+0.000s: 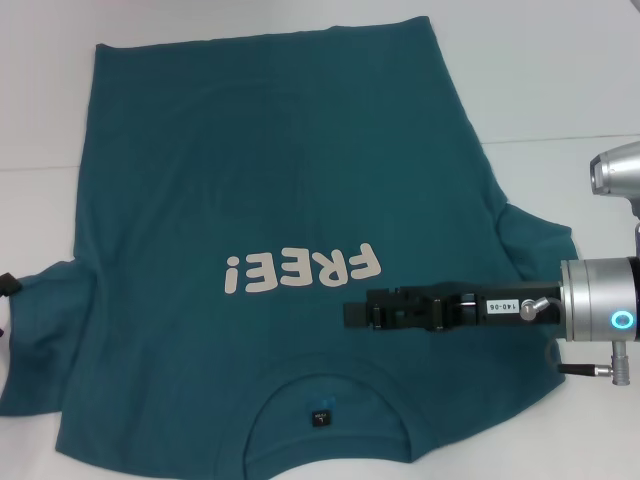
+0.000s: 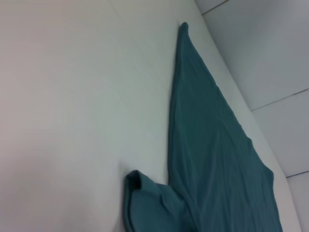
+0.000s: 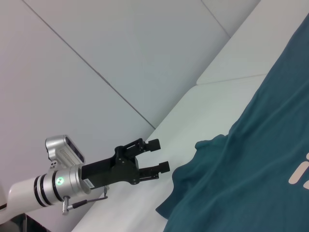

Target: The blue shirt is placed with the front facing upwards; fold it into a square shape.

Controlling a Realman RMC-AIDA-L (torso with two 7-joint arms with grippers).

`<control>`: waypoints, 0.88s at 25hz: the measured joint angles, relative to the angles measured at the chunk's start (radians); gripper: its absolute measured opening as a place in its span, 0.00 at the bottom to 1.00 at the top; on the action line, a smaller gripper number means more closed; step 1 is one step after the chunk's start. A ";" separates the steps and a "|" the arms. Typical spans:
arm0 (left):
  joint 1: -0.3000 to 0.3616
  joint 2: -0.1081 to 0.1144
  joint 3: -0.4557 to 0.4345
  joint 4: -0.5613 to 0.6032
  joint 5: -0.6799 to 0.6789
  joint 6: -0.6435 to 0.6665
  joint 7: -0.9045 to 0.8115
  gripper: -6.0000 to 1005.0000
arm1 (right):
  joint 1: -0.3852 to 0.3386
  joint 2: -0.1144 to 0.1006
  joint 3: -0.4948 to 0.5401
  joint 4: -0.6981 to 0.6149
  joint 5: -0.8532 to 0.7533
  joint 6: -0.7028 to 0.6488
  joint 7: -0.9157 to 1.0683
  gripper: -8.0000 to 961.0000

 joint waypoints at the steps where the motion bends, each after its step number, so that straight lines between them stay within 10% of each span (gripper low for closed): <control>1: 0.000 0.000 0.001 -0.001 0.001 -0.005 0.001 0.87 | 0.000 0.000 0.001 0.000 0.000 0.000 0.000 0.97; 22: -0.018 0.005 0.016 -0.054 0.028 -0.058 0.003 0.87 | -0.002 0.001 0.017 0.003 0.000 -0.001 0.002 0.97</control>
